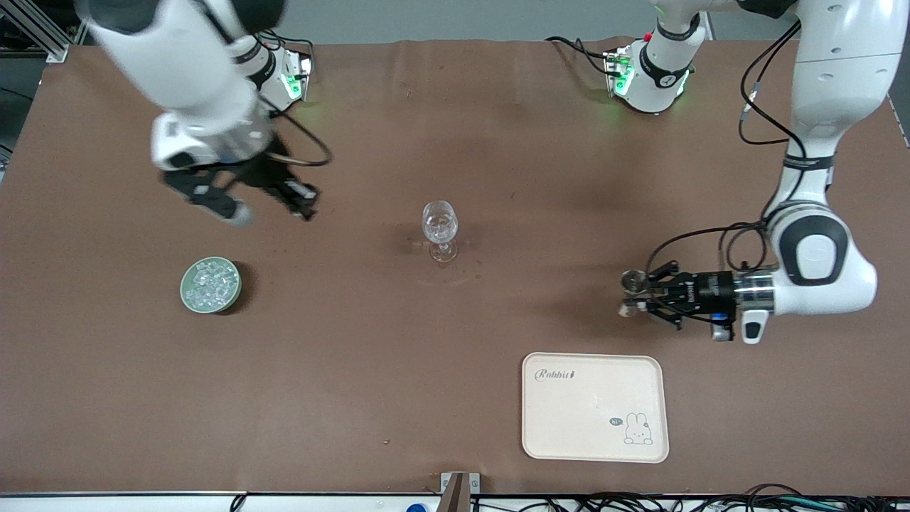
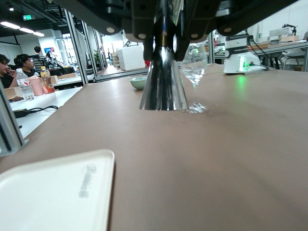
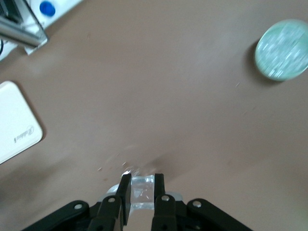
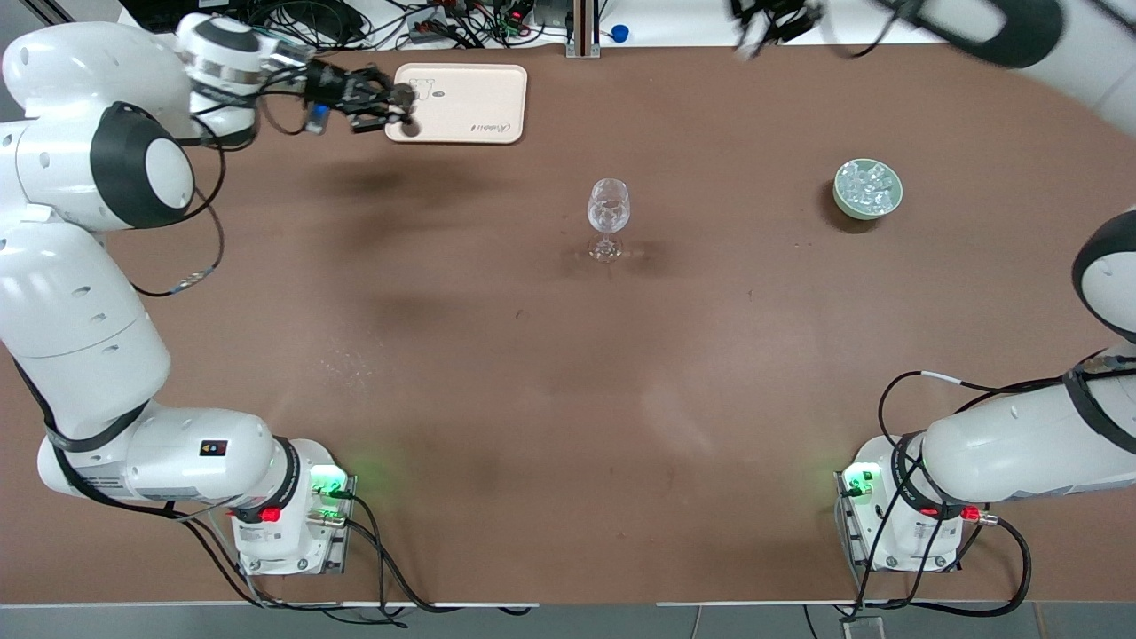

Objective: Pour wine and add ice with both arms
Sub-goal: 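Withdraw the jigger with the left gripper while the right gripper carries ice, then release the ice with the right gripper while the left gripper lowers the jigger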

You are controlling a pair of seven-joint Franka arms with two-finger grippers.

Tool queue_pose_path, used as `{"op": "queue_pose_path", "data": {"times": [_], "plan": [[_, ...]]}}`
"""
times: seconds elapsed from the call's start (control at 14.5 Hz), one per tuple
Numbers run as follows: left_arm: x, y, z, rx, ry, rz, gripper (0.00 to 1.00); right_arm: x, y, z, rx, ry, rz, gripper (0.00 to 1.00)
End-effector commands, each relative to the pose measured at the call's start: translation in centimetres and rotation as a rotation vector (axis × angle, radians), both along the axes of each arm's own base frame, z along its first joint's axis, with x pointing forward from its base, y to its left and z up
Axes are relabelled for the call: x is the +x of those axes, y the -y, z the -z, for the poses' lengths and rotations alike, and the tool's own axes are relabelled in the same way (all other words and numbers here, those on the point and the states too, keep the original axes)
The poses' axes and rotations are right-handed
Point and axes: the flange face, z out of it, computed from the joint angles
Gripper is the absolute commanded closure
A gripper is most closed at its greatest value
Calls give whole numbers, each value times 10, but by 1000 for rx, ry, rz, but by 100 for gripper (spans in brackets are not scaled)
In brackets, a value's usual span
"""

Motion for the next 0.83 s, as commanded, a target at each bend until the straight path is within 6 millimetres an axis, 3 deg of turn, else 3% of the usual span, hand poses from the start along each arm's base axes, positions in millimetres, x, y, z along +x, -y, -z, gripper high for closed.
{"op": "queue_pose_path", "data": {"times": [0.0, 0.07, 0.21, 0.28, 0.48, 0.76], "plan": [[-16, -54, 18, -33, 18, -2, 99, -4, -48, 40, 32, -50, 27, 100], [-24, -76, 30, -52, 25, 11, 100, -12, -70, 59, 29, -78, 16, 99], [-39, -119, 53, -121, 59, -5, 100, -19, -93, 84, 4, -94, 24, 99], [-38, -127, 58, -130, 59, -31, 100, -23, -107, 99, -7, -97, 17, 99], [10, -104, 62, -177, -1, -196, 100, -31, -133, 134, -26, -99, 37, 99], [68, -68, 68, -226, -37, -358, 100, -45, -148, 152, -42, -125, 14, 98]]}}
